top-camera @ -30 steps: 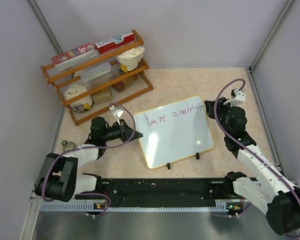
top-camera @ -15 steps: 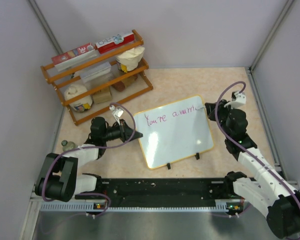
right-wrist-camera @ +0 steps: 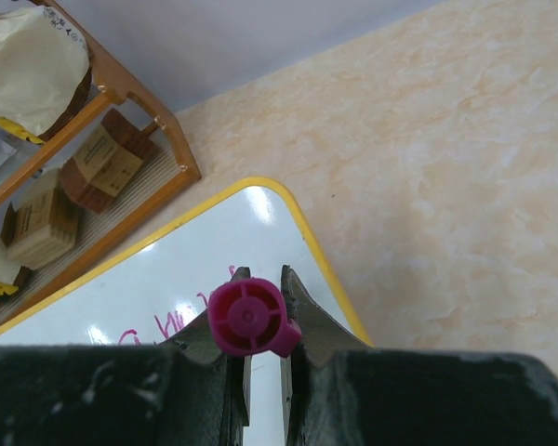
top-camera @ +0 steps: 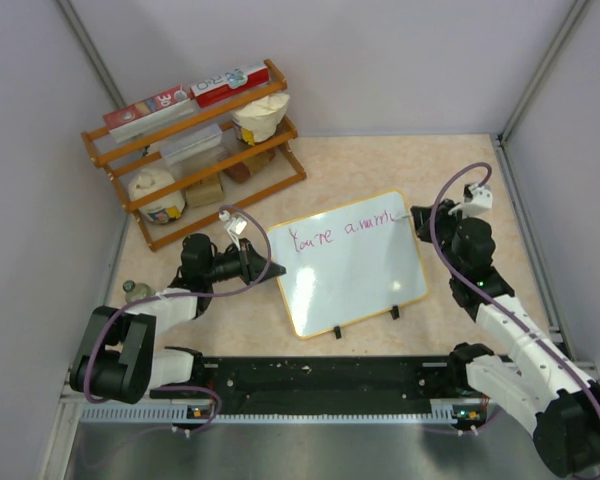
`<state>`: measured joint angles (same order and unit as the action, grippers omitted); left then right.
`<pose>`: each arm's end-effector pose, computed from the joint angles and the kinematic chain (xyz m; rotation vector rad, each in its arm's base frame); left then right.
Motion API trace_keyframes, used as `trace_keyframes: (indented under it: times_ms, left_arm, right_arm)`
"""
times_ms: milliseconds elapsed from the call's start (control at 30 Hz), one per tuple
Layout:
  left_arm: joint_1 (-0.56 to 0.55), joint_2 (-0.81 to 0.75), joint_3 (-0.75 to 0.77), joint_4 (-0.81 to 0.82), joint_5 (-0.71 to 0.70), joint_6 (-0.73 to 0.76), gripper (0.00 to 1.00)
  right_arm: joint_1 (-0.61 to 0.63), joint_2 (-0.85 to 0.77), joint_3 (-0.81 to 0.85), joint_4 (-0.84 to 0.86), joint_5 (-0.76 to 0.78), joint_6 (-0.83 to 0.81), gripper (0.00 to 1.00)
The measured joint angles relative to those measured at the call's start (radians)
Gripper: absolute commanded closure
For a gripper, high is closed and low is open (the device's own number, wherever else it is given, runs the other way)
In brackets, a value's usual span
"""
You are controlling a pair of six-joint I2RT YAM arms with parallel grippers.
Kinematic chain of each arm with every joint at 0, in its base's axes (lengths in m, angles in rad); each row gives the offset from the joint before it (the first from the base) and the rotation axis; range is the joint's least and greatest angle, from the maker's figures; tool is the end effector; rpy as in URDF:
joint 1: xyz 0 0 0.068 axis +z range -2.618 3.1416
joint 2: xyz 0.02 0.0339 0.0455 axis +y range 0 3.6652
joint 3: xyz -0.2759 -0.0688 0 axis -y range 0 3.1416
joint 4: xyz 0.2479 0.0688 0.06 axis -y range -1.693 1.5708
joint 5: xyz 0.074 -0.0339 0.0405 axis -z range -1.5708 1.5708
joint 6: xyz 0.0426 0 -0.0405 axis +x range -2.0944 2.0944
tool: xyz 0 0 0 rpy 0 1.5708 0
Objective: Write a sentence on the whiteboard
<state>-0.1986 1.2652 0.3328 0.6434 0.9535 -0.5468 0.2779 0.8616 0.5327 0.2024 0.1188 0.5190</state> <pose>0.2161 -0.0789 0.1852 0.3785 1.9299 -1.3813 0.2030 0.0527 0.2849 0.2961 1.6953 0.4932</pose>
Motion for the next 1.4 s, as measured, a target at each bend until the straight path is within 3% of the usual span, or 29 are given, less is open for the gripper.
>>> trace_keyframes:
  times_ms: [867, 1400]
  left_arm:
    - [-0.001, 0.0, 0.0, 0.0, 0.001, 0.0, 1.0]
    - [-0.001, 0.0, 0.0, 0.0, 0.003, 0.0, 1.0]
  right_arm:
    - [-0.006, 0.071, 0.059, 0.015, -0.008, 0.001, 1.0]
    - [-0.008, 0.027, 0.058, -0.009, -0.043, 0.006, 1.0]
